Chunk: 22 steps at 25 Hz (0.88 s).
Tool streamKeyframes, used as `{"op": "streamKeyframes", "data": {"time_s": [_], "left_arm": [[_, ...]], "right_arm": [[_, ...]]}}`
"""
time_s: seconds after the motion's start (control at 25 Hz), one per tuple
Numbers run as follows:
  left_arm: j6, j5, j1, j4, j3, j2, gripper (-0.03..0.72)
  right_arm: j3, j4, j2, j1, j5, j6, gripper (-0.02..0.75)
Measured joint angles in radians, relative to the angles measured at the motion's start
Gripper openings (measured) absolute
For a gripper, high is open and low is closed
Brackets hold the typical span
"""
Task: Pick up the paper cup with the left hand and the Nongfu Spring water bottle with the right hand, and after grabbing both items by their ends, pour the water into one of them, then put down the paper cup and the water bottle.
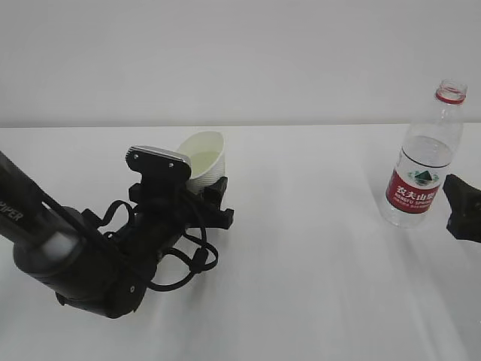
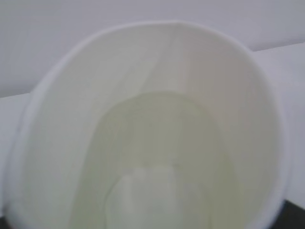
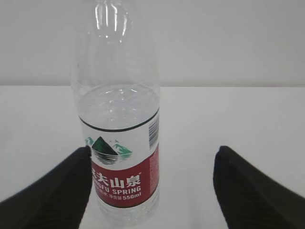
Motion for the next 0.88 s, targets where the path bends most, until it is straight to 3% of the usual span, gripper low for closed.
{"op": "streamKeyframes", "data": {"time_s": [0.4,0.88], "left_arm": [[0.070,0.000,0.000,-0.106,0.000,-0.002,0.480],[0.130,0.000,0.000,-0.144,0.013,-0.009,0.480]], "right_arm": [[0.000,0.000,0.000,0.000,0.000,0.000,0.595],[0.000,0.002,0.000,0.000,0.000,0.000,0.594]]}}
